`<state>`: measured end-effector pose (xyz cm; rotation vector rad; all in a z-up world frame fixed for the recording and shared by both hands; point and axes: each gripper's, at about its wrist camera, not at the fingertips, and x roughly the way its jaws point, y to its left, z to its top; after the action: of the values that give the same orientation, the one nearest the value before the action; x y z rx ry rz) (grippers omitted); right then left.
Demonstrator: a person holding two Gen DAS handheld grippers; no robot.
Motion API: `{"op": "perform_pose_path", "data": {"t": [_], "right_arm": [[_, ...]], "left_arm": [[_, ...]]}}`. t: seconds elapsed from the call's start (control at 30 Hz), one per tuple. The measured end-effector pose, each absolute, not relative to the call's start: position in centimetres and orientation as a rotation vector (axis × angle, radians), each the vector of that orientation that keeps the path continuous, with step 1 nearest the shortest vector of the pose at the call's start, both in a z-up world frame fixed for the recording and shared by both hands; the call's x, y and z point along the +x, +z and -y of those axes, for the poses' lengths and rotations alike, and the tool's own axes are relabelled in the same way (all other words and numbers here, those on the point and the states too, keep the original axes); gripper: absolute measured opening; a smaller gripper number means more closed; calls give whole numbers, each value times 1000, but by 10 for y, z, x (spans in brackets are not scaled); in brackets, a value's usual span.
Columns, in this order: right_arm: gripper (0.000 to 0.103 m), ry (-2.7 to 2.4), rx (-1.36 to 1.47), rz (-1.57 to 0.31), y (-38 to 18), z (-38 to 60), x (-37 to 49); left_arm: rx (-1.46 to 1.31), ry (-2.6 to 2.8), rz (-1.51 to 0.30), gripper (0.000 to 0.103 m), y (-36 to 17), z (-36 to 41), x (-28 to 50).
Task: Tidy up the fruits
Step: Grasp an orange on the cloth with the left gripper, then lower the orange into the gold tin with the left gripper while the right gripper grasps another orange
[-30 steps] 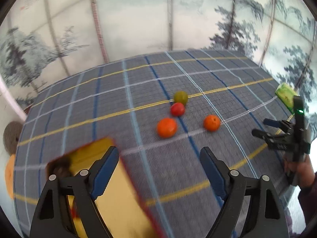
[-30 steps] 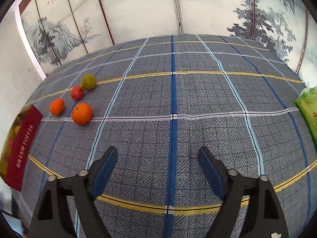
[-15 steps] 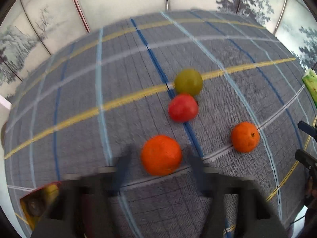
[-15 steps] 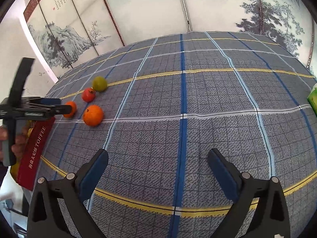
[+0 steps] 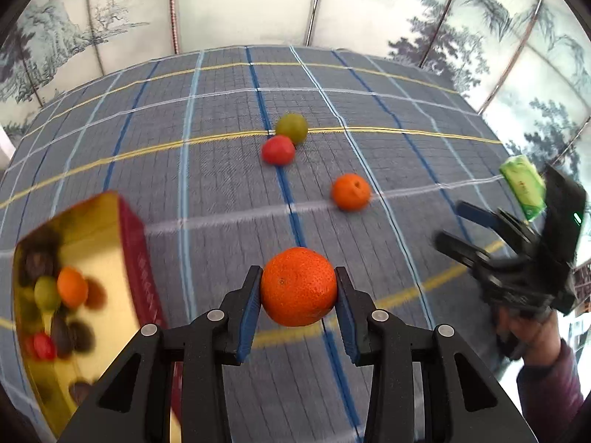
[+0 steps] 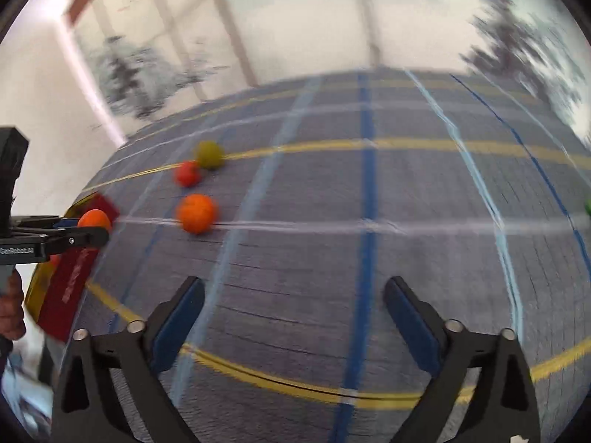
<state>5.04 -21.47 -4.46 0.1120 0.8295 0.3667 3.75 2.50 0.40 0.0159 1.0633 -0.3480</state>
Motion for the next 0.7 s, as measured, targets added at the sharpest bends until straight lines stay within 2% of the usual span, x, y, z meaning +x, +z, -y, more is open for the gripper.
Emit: {"op": "perform_pose_path", "data": {"t": [0.1, 0.4, 0.43, 0.47, 0.53, 0.7], "right_arm": [[73, 463, 50, -825, -36, 186, 62], [67, 491, -86, -891, -50, 127, 113], [63, 484, -93, -908, -54, 126, 117], [50, 478, -98, -937, -59, 124, 121], [34, 493, -102, -941, -60, 122, 120], [32, 466, -58, -916, -57, 127, 99]], "left_arm": [[-27, -338, -1056, 39, 15, -40, 16], [-80, -195, -994, 39, 36, -105, -36], [-90, -173, -992, 39, 37, -117, -43], [-95, -156, -990, 39, 37, -125, -48], [-95, -109, -988, 39, 35, -143, -56], [-147, -28, -1000, 39, 21, -186, -70]]}}
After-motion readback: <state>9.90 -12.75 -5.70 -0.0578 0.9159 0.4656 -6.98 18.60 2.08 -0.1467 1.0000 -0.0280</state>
